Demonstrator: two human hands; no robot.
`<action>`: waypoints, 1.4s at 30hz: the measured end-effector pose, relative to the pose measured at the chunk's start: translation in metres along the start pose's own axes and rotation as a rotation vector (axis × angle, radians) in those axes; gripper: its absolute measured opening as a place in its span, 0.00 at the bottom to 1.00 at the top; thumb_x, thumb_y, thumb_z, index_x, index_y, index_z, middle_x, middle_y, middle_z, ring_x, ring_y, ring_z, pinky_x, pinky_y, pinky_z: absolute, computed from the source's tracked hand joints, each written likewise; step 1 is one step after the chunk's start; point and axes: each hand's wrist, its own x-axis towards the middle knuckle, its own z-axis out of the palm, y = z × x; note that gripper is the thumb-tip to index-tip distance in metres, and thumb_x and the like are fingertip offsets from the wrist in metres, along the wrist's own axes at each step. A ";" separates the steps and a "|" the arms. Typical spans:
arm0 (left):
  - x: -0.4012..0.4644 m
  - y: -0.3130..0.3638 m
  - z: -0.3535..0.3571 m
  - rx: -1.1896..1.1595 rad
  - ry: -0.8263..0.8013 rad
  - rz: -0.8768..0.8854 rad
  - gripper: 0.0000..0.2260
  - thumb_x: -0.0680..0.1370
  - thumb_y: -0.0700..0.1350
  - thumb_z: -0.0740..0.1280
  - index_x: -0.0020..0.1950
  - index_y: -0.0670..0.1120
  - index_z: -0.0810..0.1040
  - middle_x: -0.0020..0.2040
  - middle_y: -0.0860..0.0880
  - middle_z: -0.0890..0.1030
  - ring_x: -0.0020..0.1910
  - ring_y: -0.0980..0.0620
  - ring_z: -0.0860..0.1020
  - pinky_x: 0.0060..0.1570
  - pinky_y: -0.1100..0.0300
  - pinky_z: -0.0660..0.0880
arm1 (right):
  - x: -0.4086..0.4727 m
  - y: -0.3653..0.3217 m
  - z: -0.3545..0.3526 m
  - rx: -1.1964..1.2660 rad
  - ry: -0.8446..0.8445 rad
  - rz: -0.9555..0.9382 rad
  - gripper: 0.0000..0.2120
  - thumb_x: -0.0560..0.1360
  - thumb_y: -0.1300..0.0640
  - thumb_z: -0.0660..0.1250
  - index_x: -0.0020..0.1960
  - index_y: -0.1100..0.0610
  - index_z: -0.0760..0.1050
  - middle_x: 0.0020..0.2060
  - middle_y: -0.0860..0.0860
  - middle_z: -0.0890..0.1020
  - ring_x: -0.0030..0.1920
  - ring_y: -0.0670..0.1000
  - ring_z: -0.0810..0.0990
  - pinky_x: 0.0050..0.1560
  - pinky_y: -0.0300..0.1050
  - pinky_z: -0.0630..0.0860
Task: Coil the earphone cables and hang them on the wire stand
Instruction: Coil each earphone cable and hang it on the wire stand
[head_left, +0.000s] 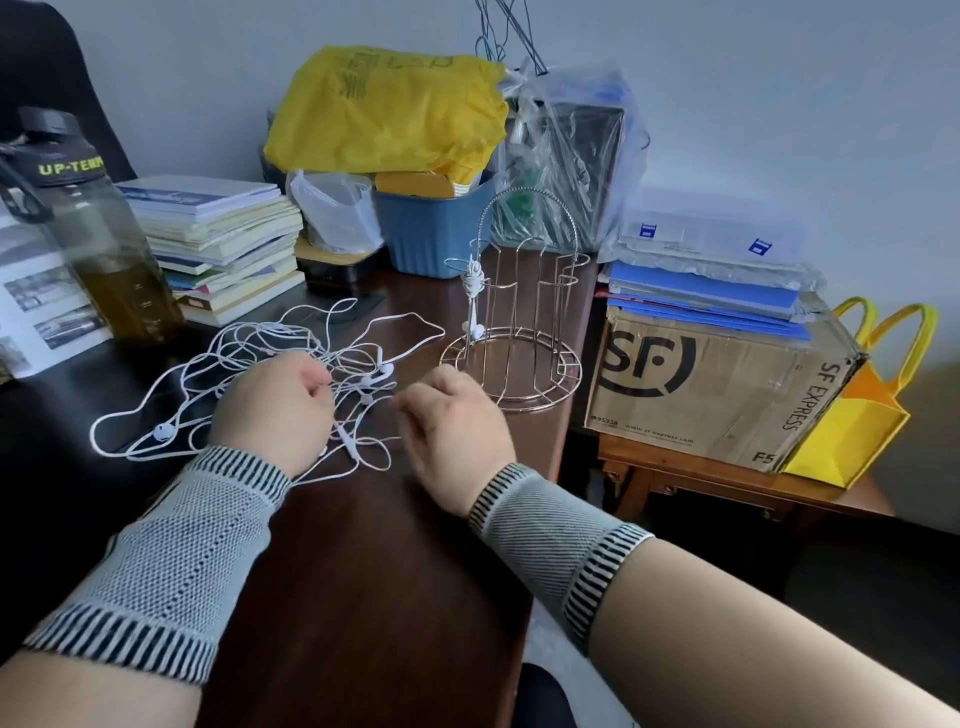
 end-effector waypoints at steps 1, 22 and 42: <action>0.000 -0.007 0.001 0.053 -0.044 0.011 0.09 0.78 0.44 0.64 0.38 0.45 0.77 0.40 0.45 0.82 0.42 0.43 0.78 0.42 0.53 0.75 | 0.000 -0.010 0.004 0.048 -0.043 0.011 0.10 0.73 0.57 0.63 0.44 0.58 0.82 0.39 0.55 0.78 0.39 0.59 0.78 0.40 0.46 0.76; -0.012 0.010 0.018 -0.289 0.037 0.306 0.06 0.74 0.43 0.71 0.39 0.52 0.79 0.37 0.56 0.78 0.37 0.60 0.75 0.42 0.71 0.69 | 0.005 0.002 -0.005 0.319 0.139 0.467 0.10 0.76 0.64 0.62 0.54 0.56 0.78 0.48 0.51 0.75 0.48 0.51 0.77 0.53 0.41 0.71; -0.019 0.020 0.010 -0.467 0.005 0.295 0.05 0.77 0.45 0.69 0.48 0.49 0.86 0.41 0.54 0.84 0.42 0.52 0.81 0.46 0.49 0.80 | -0.002 0.024 -0.057 1.065 0.388 0.904 0.13 0.79 0.56 0.63 0.36 0.54 0.75 0.30 0.47 0.80 0.31 0.48 0.76 0.32 0.39 0.69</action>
